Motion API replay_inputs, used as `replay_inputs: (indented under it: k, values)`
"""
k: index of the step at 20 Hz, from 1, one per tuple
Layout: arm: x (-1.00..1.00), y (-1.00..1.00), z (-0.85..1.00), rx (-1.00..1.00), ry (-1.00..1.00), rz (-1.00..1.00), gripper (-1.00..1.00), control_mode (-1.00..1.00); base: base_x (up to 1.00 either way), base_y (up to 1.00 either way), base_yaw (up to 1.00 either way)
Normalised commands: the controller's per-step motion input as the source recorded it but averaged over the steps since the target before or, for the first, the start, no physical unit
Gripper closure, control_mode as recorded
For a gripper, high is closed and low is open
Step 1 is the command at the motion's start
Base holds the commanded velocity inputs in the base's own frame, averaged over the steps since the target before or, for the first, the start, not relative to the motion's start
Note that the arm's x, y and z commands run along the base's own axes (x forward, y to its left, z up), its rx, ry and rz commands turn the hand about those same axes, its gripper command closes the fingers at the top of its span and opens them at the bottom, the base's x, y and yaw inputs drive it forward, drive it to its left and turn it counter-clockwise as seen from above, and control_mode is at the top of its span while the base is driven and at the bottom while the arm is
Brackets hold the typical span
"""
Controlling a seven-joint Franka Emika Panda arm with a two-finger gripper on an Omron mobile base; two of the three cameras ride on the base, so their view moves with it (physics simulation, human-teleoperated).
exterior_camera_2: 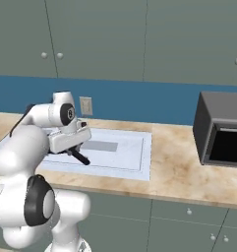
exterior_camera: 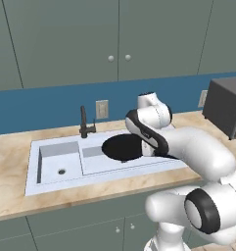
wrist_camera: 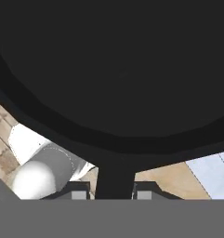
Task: Move the pot and pan from the stove into the sink.
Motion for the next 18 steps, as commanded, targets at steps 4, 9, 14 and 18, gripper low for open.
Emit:
replay_inputs:
  k: [4, 9, 14, 18]
  values:
    - [0.45, 0.0, -0.2, -0.02, 0.01, 0.04, 1.0, -1.0, 0.0, 0.0, 0.0]
    - [0.51, 0.01, -0.23, -0.01, 0.03, 0.04, 1.0, -1.0, 0.0, 0.0, 0.0]
    - [0.45, 0.0, -0.25, -0.01, 0.03, 0.04, 1.0, -1.0, 0.0, 0.0, 0.0]
    - [0.49, 0.06, -0.2, 0.0, 0.02, 0.03, 1.0, -1.0, 0.0, 0.0, 0.0]
